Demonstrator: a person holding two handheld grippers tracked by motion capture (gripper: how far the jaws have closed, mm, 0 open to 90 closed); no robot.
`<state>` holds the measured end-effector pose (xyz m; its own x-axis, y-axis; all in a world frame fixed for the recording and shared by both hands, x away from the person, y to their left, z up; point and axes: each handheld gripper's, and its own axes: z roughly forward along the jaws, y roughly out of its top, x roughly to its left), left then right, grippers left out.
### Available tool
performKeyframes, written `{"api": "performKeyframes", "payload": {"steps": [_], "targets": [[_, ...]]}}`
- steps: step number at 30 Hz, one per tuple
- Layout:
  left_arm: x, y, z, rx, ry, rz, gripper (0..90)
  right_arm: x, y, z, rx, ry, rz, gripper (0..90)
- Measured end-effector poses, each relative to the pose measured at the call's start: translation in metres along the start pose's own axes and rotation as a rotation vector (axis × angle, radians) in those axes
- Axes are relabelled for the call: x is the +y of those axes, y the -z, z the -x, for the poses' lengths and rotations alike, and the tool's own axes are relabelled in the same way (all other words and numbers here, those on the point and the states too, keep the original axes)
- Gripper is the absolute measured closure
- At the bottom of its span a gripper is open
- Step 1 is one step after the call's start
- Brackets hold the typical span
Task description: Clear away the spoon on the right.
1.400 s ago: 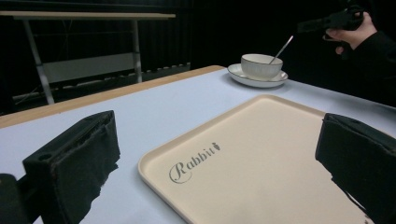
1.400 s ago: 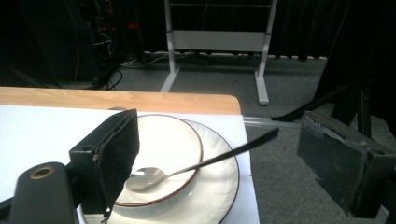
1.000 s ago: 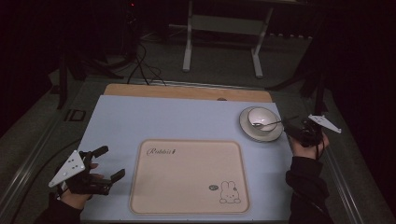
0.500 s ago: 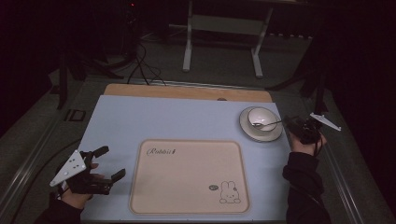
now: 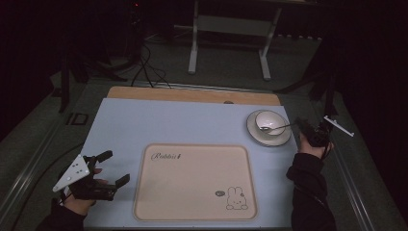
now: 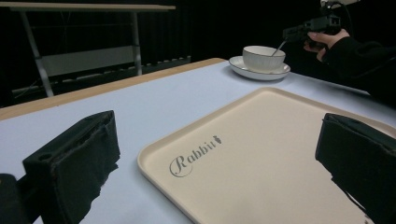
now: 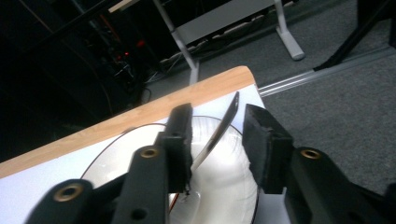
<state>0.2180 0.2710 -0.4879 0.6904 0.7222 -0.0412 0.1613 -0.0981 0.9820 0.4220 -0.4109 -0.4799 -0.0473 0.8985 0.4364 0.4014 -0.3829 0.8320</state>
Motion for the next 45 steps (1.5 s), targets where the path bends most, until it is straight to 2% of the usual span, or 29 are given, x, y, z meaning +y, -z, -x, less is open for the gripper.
{"api": "performKeyframes", "payload": {"steps": [5, 7, 9, 11, 14, 16, 18, 22, 28, 34, 41, 44, 45], "targets": [[0.000, 0.000, 0.000, 0.000, 0.001, 0.000, 0.0, 0.001, -0.003, 0.002, -0.013, -0.033, 0.010, 69.0], [0.000, 0.000, 0.000, 0.000, 0.004, 0.001, 0.0, 0.003, -0.004, 0.002, -0.017, -0.049, 0.022, 74.5], [0.000, 0.000, 0.000, 0.001, -0.001, -0.002, 0.0, 0.003, -0.004, 0.002, -0.017, -0.049, 0.022, 74.5], [0.000, 0.000, 0.001, 0.003, -0.007, -0.003, 0.0, 0.002, -0.004, 0.000, -0.012, -0.065, 0.026, 82.7], [0.000, 0.000, 0.001, 0.004, -0.009, -0.003, 0.0, 0.002, -0.005, -0.001, 0.001, -0.101, 0.042, 85.5], [0.000, 0.000, 0.001, 0.004, -0.007, -0.001, 0.0, 0.002, -0.005, -0.002, 0.004, -0.109, 0.048, 86.2], [0.000, 0.000, 0.001, 0.003, -0.008, -0.002, 0.0, 0.005, -0.004, -0.001, 0.037, -0.145, 0.062, 88.9], [0.000, 0.000, 0.001, 0.000, -0.009, -0.002, 0.0, 0.009, -0.003, -0.002, 0.051, -0.147, 0.067, 89.4], [0.000, 0.000, 0.001, 0.000, -0.010, -0.001, 0.0, 0.014, 0.001, -0.004, 0.068, -0.131, 0.075, 89.6], [0.001, 0.000, 0.002, 0.000, -0.013, -0.001, 0.0, 0.023, 0.007, -0.007, 0.061, -0.093, 0.081, 89.7], [0.001, 0.000, 0.002, -0.003, -0.016, 0.004, 0.0, 0.044, 0.018, -0.023, 0.062, 0.027, 0.076, 89.7], [0.001, 0.001, 0.002, -0.005, -0.019, 0.005, 0.0, 0.053, 0.023, -0.029, 0.066, 0.069, 0.065, 89.7], [0.001, 0.001, 0.002, -0.005, -0.019, 0.005, 0.0, 0.053, 0.023, -0.029, 0.066, 0.069, 0.065, 89.7]]}}
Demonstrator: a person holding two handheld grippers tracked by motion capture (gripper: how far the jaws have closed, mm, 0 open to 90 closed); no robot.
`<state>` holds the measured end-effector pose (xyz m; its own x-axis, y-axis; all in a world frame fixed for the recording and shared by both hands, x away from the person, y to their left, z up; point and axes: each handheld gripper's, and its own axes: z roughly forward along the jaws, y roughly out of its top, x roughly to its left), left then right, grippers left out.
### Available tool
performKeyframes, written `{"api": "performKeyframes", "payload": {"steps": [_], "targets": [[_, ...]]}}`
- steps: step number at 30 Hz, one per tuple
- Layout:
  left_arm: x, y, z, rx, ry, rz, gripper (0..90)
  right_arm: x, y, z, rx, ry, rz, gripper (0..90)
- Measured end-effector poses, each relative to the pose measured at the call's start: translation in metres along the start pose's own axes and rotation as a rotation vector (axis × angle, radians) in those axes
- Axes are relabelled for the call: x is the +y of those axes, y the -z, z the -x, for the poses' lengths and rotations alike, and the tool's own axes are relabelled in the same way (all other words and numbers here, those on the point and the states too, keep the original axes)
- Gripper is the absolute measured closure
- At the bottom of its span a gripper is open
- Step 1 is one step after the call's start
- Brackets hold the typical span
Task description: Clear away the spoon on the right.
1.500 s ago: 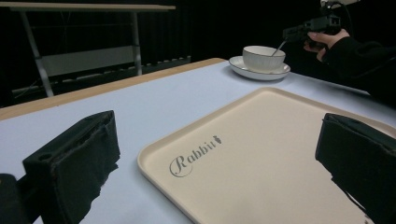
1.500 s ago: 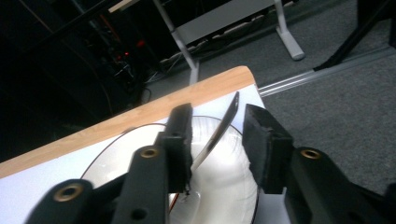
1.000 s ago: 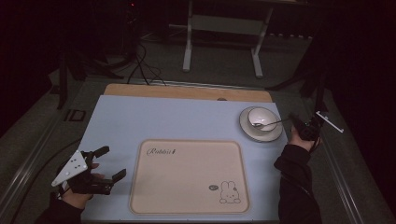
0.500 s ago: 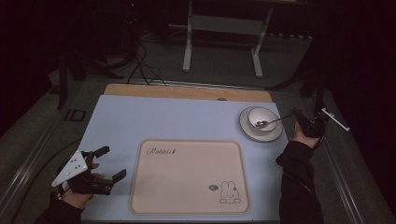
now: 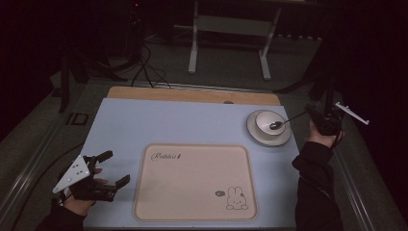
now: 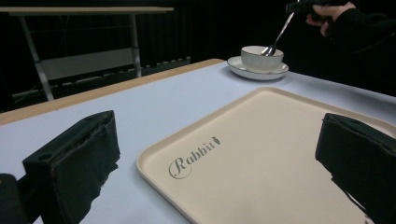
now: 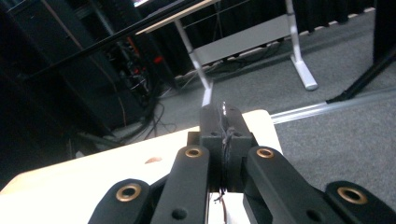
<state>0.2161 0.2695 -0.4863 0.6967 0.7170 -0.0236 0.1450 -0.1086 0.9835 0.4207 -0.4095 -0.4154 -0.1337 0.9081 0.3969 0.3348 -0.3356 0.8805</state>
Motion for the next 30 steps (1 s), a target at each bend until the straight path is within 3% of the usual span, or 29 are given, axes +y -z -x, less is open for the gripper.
{"api": "performKeyframes", "payload": {"steps": [1, 6, 7, 12, 14, 24, 27, 30], "targets": [[0.000, 0.000, 0.000, 0.000, -0.003, -0.002, 0.0, 0.010, 0.004, -0.005, 0.007, 0.033, -0.015, 89.7], [0.000, 0.000, 0.000, -0.001, -0.003, 0.000, 0.0, 0.020, 0.008, -0.010, 0.031, 0.076, -0.030, 89.7], [0.000, 0.000, 0.000, -0.001, -0.003, 0.000, 0.0, 0.025, 0.010, -0.013, 0.039, 0.107, -0.041, 89.7], [0.000, 0.000, 0.001, -0.001, -0.005, -0.003, 0.0, 0.032, 0.013, -0.018, 0.056, 0.142, -0.071, 89.7], [0.000, 0.000, 0.001, -0.001, -0.005, -0.003, 0.0, 0.038, 0.016, -0.025, 0.070, 0.197, -0.103, 89.7], [0.000, -0.001, 0.001, -0.001, -0.006, -0.005, 0.0, 0.042, 0.021, -0.039, 0.129, 0.264, -0.157, 89.7], [0.000, -0.001, 0.001, 0.000, -0.005, -0.004, 0.0, 0.037, 0.023, -0.051, 0.196, 0.297, -0.202, 89.7], [0.000, -0.001, 0.001, -0.001, -0.005, -0.005, 0.0, 0.036, 0.023, -0.054, 0.205, 0.307, -0.216, 89.7]]}}
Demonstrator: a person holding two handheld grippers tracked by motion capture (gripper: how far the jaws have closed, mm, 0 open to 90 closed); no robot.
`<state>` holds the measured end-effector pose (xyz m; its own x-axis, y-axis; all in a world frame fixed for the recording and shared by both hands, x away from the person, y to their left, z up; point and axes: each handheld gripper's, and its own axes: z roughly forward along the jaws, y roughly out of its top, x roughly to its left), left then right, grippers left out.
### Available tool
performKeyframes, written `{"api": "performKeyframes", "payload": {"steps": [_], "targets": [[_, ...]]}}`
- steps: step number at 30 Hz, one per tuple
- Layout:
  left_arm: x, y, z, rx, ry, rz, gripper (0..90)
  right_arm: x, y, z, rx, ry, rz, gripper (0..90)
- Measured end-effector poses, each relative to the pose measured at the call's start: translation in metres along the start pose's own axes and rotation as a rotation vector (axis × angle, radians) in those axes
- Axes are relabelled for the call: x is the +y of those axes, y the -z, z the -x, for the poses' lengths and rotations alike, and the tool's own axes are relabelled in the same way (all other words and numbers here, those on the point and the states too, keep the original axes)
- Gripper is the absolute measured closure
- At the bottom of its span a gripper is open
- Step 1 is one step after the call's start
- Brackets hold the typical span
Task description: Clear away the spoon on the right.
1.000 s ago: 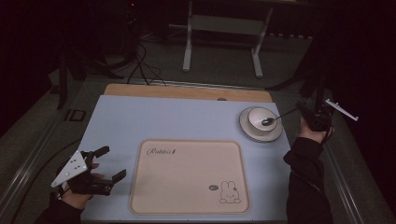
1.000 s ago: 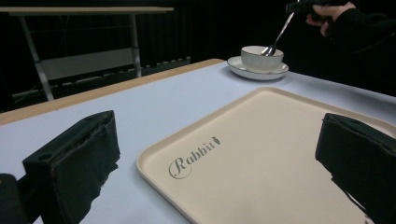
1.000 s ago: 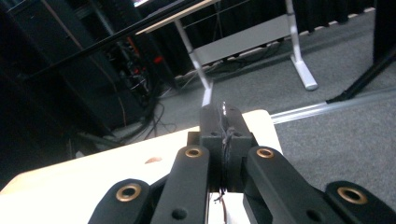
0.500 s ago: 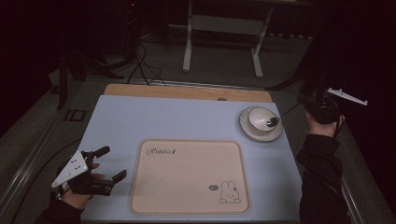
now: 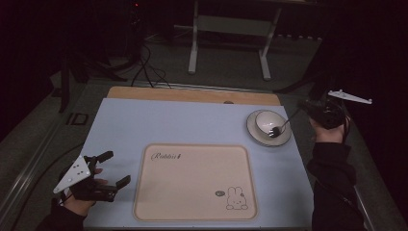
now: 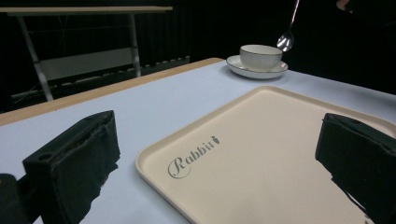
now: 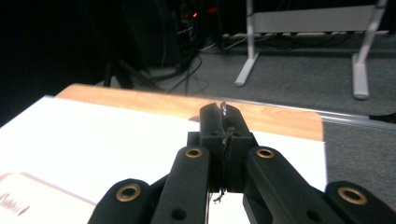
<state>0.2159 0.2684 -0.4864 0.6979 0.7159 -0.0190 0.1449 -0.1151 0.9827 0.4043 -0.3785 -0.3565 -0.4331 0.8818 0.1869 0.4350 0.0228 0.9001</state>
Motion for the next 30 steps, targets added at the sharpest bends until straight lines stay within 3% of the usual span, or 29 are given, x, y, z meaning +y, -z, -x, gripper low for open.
{"api": "performKeyframes", "payload": {"steps": [12, 13, 18, 20, 23, 30], "targets": [[0.000, 0.000, 0.000, -0.001, -0.003, -0.003, 0.0, -0.009, -0.008, -0.032, 0.144, 0.061, -0.097, 89.7], [0.000, 0.000, 0.000, 0.001, -0.004, -0.003, 0.0, -0.013, -0.011, -0.040, 0.170, 0.079, -0.123, 89.8], [0.000, 0.000, 0.000, 0.000, -0.004, -0.004, 0.0, -0.018, -0.015, -0.050, 0.189, 0.086, -0.156, 89.7], [0.000, 0.000, 0.000, 0.001, -0.006, -0.005, 0.0, -0.024, -0.020, -0.064, 0.217, 0.097, -0.206, 89.8], [0.000, 0.000, 0.001, 0.001, -0.006, -0.006, 0.0, -0.030, -0.026, -0.075, 0.248, 0.104, -0.245, 89.8], [0.000, 0.000, 0.001, 0.002, -0.009, -0.007, 0.0, -0.043, -0.037, -0.098, 0.313, 0.117, -0.307, 89.8]]}}
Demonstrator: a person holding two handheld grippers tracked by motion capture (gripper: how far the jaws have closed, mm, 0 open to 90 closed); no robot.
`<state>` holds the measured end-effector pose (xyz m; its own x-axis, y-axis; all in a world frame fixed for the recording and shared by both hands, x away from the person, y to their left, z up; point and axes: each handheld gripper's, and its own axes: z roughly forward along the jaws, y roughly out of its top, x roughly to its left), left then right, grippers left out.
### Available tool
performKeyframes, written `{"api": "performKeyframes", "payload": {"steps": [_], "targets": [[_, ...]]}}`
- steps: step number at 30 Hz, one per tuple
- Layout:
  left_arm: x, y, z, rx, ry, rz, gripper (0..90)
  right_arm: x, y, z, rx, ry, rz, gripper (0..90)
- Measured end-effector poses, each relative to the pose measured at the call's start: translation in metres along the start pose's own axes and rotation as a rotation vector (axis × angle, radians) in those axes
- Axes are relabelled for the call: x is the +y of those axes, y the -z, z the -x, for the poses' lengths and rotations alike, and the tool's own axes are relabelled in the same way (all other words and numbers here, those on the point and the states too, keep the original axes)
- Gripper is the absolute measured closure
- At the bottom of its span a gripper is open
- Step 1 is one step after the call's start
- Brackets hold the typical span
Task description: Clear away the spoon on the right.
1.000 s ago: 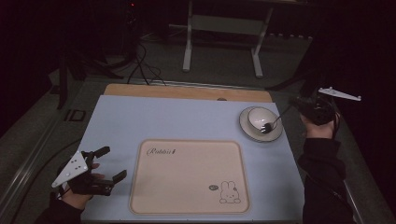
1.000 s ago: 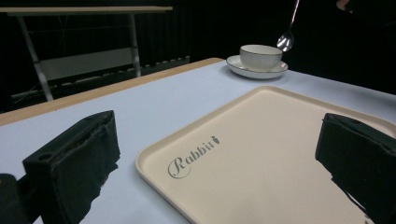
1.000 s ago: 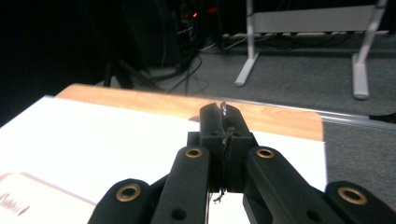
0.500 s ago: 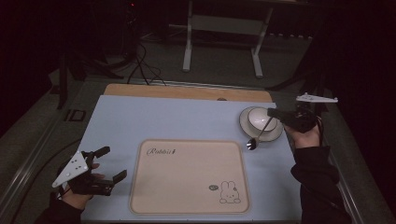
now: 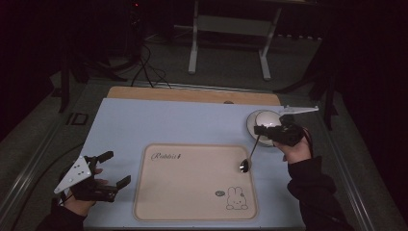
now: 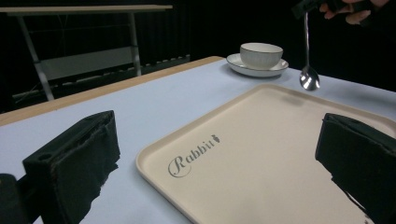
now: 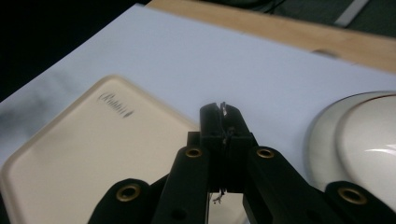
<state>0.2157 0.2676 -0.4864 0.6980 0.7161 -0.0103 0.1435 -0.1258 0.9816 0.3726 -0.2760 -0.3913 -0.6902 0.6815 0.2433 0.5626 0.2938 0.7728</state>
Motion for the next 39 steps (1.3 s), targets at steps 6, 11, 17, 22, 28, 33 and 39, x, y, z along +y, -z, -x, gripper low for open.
{"api": "performKeyframes", "payload": {"steps": [6, 11, 17, 22, 28, 33, 39], "targets": [[0.000, 0.000, 0.000, -0.001, -0.001, -0.002, 0.0, -0.005, -0.018, -0.016, 0.061, 0.028, -0.061, 89.8], [0.000, 0.000, 0.000, -0.001, 0.000, -0.002, 0.0, -0.011, -0.034, -0.028, 0.116, 0.049, -0.119, 89.8], [0.000, -0.001, 0.000, -0.002, 0.001, -0.002, 0.0, -0.015, -0.042, -0.039, 0.187, 0.064, -0.147, 89.8], [0.000, -0.001, 0.000, -0.001, -0.001, -0.003, 0.0, -0.019, -0.051, -0.050, 0.230, 0.094, -0.174, 89.7], [0.000, -0.001, 0.000, -0.002, -0.001, -0.004, 0.0, -0.023, -0.061, -0.054, 0.269, 0.085, -0.190, 89.7], [0.000, -0.001, 0.000, -0.001, 0.000, -0.004, 0.0, -0.022, -0.069, -0.045, 0.218, 0.045, -0.213, 87.7], [0.000, -0.001, 0.000, -0.001, 0.000, -0.003, 0.0, -0.024, -0.081, -0.035, 0.157, 0.008, -0.231, 84.6]]}}
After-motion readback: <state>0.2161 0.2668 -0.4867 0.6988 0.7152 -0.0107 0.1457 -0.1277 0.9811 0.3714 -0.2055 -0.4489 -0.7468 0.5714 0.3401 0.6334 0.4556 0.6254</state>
